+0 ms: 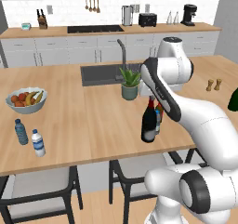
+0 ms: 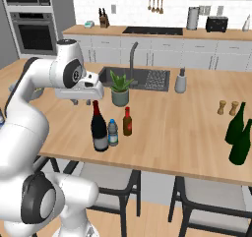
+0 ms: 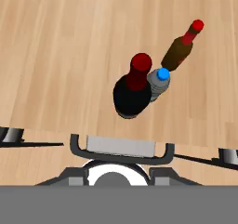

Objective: Move the plastic bottles in the middle to the plastics group, and the glass bottles in the middle to the glass group.

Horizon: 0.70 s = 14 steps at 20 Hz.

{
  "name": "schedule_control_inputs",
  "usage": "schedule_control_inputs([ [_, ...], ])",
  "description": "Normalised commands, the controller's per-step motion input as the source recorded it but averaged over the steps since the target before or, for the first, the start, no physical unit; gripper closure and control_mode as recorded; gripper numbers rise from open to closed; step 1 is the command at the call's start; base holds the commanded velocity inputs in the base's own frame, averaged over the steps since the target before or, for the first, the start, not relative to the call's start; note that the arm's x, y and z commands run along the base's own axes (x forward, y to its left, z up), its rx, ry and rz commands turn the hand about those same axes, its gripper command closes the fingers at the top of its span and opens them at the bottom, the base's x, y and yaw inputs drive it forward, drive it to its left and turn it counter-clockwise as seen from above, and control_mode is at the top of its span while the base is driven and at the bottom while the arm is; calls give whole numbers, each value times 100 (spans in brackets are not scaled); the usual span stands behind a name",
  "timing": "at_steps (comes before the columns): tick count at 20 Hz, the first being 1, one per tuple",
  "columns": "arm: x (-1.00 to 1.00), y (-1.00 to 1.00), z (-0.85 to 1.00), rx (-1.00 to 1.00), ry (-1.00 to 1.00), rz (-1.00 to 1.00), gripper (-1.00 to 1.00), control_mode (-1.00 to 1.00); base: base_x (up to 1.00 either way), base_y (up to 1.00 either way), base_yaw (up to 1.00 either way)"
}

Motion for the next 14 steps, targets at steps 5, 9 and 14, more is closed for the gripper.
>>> schedule_control_inputs([
  [5,-21,0,-4,-1,1,2,-100,-100,0,0,0],
  [9,0,0,-24,-2,4,0,-100,-100,0,0,0],
  [14,0,6,-19,-4,4,-3,-100,-100,0,0,0],
])
